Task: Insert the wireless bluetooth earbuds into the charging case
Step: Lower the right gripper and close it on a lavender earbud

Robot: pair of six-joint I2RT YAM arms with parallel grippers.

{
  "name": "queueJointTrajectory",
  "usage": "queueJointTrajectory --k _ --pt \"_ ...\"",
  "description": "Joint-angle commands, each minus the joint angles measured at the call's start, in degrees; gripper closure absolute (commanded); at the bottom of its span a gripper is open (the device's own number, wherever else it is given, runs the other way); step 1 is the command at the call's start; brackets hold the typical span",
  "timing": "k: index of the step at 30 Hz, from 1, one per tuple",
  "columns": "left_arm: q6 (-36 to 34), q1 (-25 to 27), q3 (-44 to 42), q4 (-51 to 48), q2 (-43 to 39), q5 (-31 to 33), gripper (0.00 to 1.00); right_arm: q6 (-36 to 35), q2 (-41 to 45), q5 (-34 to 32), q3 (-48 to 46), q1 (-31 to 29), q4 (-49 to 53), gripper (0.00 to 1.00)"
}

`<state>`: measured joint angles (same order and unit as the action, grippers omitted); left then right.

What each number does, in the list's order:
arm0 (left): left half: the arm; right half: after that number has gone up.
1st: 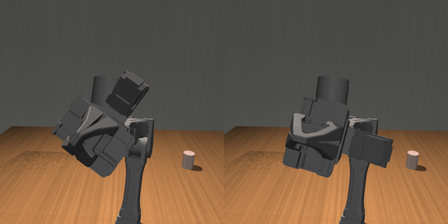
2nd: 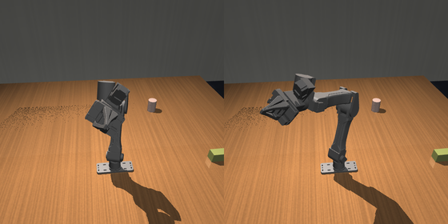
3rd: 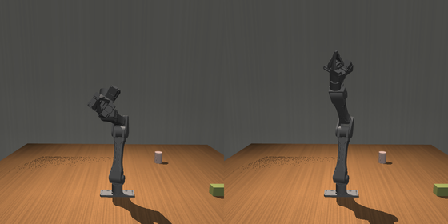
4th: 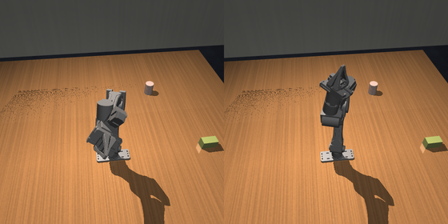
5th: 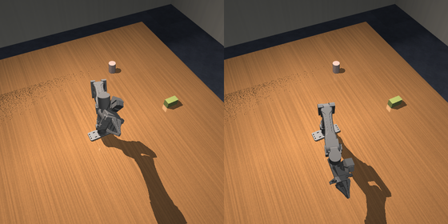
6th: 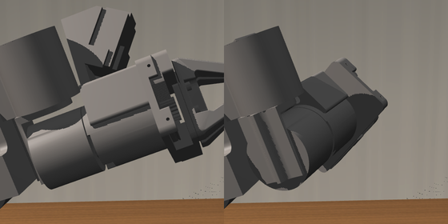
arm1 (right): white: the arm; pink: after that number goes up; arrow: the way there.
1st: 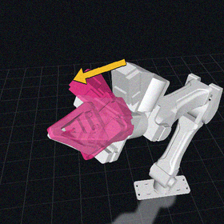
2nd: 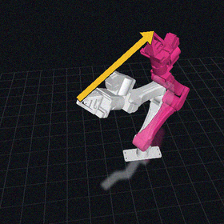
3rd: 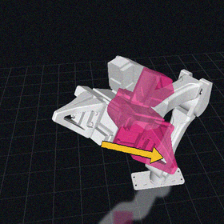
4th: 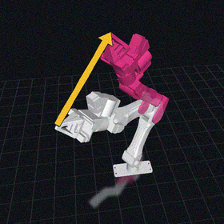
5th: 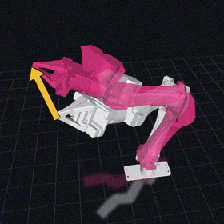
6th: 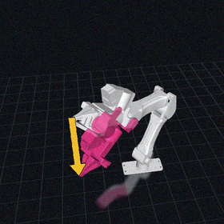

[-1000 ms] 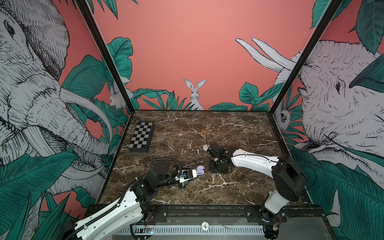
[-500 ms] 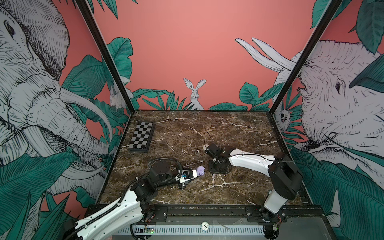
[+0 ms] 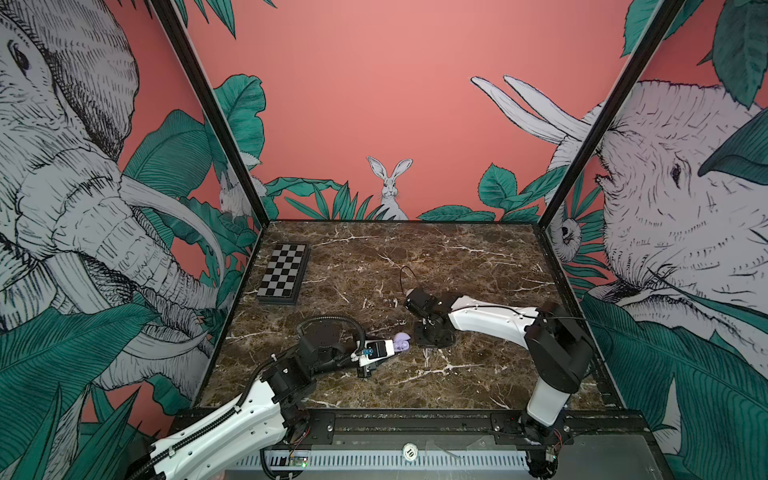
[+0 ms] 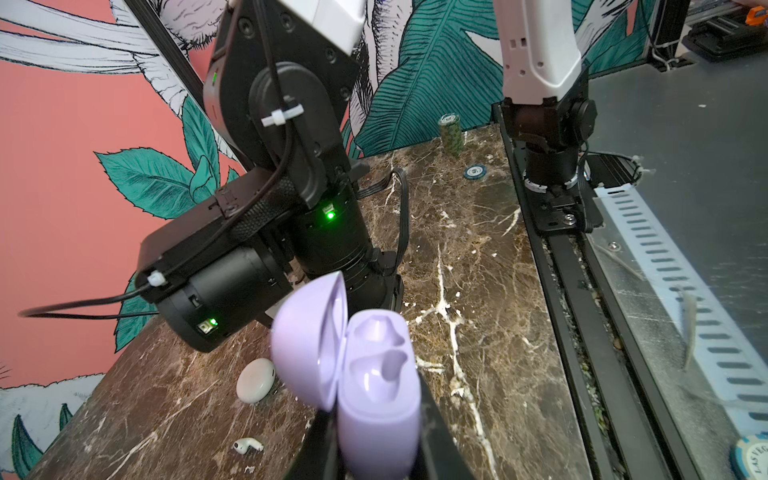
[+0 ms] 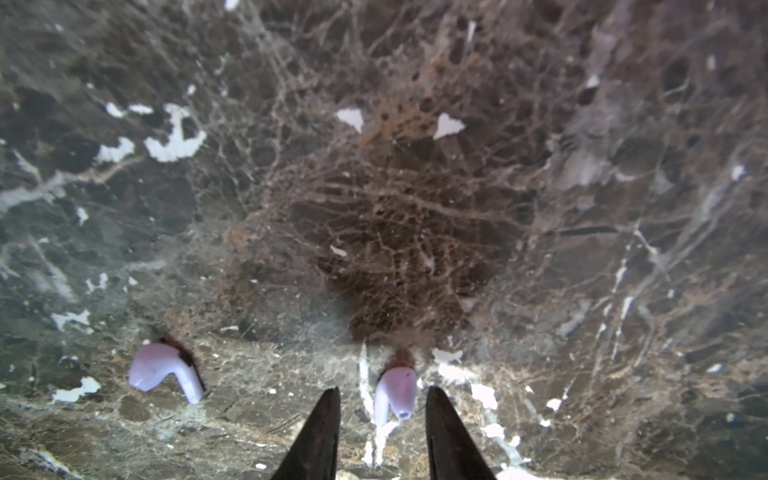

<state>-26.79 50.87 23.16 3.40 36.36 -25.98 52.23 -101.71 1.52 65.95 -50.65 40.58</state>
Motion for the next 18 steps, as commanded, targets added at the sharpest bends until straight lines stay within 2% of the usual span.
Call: queueJointTrajectory --k 1,4,18 --pt "-0.22 0.19 -0.39 1.25 -0.56 -0.91 1.0 -0.19 -1.06 -1.78 1.36 -0.46 2.67 0.67" --pt "-0.23 0.28 -0.32 1.24 -0.52 -1.0 1.0 -0.06 -1.27 -1.9 1.16 -0.49 2.78 0.7" --pt "-0.37 0.39 -0.26 1.0 -0.47 -1.18 1.0 -0.25 -2.53 -2.5 1.51 -1.03 3.0 0.72"
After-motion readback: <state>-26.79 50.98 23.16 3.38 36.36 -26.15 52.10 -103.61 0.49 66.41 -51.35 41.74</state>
